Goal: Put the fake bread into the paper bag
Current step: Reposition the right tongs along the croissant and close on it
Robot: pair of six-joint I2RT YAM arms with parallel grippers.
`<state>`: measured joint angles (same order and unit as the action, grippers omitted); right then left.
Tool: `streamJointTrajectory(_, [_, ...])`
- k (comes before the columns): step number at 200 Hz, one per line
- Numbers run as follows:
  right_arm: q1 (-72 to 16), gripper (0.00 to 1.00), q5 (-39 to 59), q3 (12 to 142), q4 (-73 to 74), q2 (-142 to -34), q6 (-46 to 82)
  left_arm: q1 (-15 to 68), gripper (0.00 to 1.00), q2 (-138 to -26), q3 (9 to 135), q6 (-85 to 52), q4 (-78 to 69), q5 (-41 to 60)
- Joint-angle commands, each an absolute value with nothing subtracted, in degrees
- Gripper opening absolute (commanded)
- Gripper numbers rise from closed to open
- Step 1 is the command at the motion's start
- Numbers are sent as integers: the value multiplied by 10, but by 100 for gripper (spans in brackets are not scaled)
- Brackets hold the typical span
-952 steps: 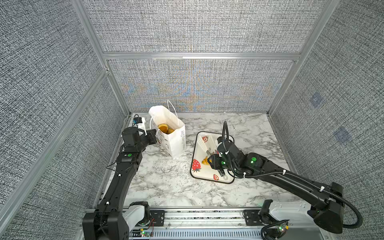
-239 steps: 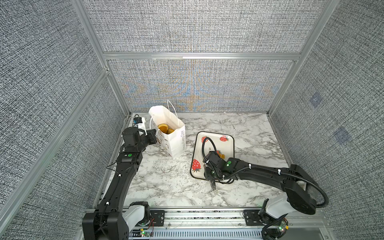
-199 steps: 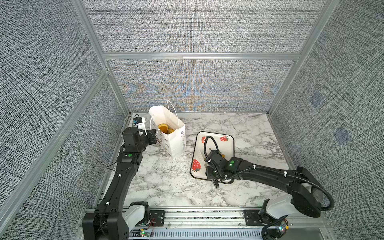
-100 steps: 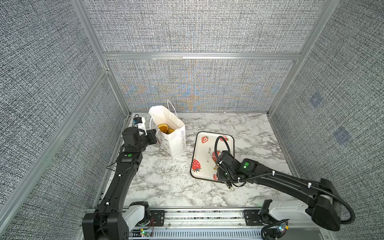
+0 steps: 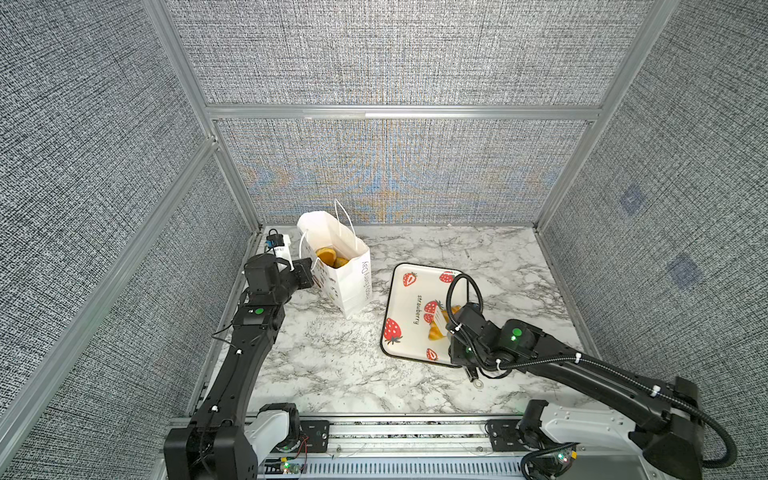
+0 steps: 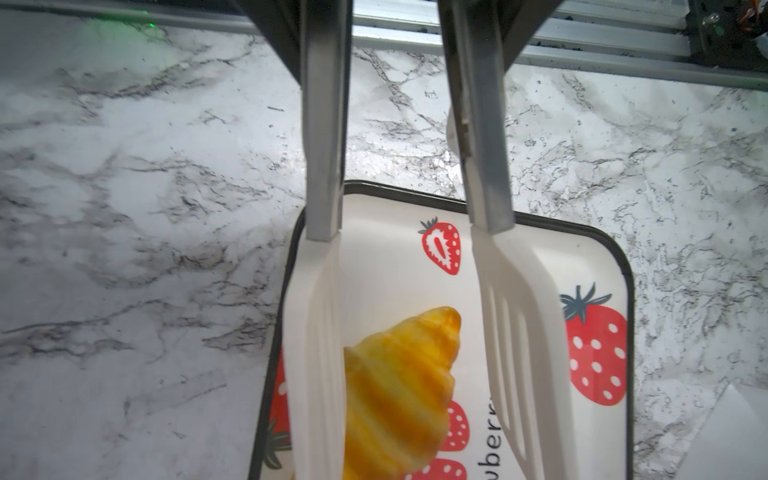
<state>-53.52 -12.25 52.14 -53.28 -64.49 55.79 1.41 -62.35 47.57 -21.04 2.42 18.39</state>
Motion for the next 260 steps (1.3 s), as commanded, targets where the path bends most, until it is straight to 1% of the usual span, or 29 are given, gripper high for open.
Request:
streamJointTrajectory(1, [-534,51,-143,519,-570,-642,605,15,0,-622,477,-208,24,195])
streamJointTrajectory(96, [-517,52,-79,463,-445,-624,601,14,0,-618,477,-209,23,196])
streamJointTrajectory(192, [-479,53,-51,441,-410,-642,591,15,0,-623,476,-210,22,198])
streamJointTrajectory(199, [-476,53,-47,440,-405,-643,572,15,0,-624,476,-210,22,198])
streamJointTrajectory(260, [-449,52,-23,433,-375,-661,548,15,0,-624,477,-210,23,197])
